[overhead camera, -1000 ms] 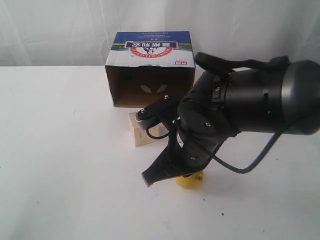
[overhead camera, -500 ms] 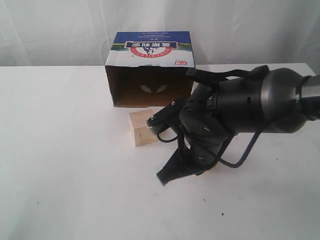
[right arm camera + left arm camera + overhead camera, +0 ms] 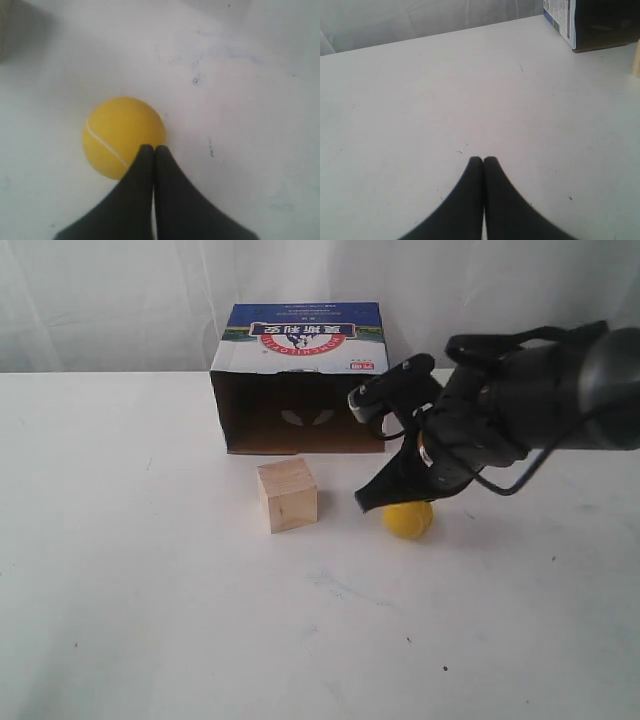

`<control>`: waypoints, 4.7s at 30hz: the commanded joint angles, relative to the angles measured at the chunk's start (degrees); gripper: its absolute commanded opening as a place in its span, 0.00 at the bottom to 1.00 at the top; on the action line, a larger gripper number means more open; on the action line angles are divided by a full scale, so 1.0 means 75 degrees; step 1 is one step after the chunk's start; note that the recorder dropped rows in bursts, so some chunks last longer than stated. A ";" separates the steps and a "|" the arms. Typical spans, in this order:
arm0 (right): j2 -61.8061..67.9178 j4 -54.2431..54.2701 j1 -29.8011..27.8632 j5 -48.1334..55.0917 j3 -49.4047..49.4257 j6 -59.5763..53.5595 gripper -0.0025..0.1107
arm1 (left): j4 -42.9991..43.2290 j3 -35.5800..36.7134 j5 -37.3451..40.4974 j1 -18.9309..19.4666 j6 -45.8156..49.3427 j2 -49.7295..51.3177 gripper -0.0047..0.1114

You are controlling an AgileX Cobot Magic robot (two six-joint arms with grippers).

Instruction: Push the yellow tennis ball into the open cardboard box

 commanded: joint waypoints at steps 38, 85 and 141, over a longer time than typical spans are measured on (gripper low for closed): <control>0.1053 -0.0006 -0.0164 0.0012 -0.1761 -0.0401 0.02 | -0.0067 0.0032 0.0012 -0.0001 0.0000 -0.0041 0.04; 0.0563 -0.0267 -0.0053 0.0233 -0.2690 0.0051 0.02 | -0.0067 0.0032 0.0012 -0.0001 0.0000 -0.0041 0.04; -0.6832 0.2668 -0.0097 -0.2899 0.5704 0.1423 0.02 | -0.0067 0.0032 0.0012 -0.0001 0.0000 -0.0041 0.04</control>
